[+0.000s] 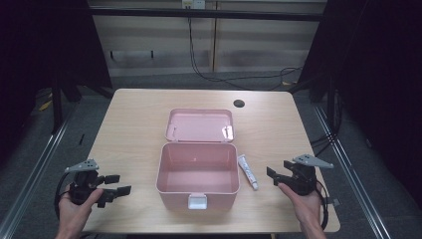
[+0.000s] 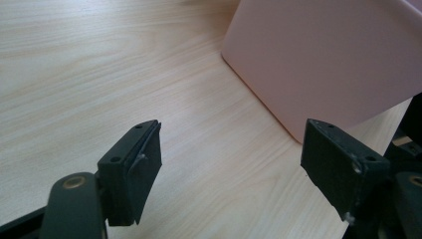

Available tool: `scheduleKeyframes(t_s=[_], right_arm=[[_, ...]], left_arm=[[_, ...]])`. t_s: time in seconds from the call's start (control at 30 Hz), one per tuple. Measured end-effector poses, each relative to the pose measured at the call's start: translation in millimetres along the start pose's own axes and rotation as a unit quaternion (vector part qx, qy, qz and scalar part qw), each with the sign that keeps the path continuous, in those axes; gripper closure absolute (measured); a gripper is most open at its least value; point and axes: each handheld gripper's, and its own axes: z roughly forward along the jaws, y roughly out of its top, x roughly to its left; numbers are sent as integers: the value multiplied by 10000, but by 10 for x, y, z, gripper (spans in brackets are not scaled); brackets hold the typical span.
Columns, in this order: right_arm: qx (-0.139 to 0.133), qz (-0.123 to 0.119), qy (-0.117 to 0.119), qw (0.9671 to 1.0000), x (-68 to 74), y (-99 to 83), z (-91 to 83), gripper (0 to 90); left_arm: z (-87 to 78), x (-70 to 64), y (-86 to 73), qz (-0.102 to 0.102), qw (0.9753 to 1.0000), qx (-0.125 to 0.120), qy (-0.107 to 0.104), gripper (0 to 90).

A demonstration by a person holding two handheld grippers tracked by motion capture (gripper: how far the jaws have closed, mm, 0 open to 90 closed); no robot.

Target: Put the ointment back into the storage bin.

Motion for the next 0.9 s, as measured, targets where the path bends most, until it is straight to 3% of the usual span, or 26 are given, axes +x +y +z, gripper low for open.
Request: scheduleKeyframes(t_s=[0.1, 0.3, 0.43, 0.5, 0.57, 0.63, 0.7, 0.83, 0.9], right_arm=[[34, 11, 28, 10000, -11, 3, -5, 266], [316, 63, 405, 9987, -18, 61, -16, 326], [451, 32, 489, 9978, -17, 98, -34, 351], [656, -207, 535, 9962, -3, 122, -21, 418], [769, -436, 534, 9947, 29, 153, -14, 432], [792, -444, 568, 9943, 40, 172, -11, 437], [823, -517, 444, 9943, 52, 193, -15, 434], [1002, -273, 573, 9929, 47, 266, -45, 441], [1093, -263, 625, 9917, 51, 302, -42, 441]], left_arm=[[7, -2, 3, 43, 10000, 29, -27, 238], [0, -13, -3, 4, 10000, 16, -23, 237], [0, -9, -1, 23, 10000, 28, -21, 237], [-1, -11, -1, 5, 10000, 10, -26, 237], [-2, -11, -3, -4, 10000, 11, -24, 235], [-3, -12, -4, 7, 10000, 15, -34, 235], [-3, -13, -6, -2, 10000, 14, -23, 235], [5, -6, -3, -8, 10000, 36, -20, 235], [5, -1, -2, -11, 10000, 43, -14, 235]])
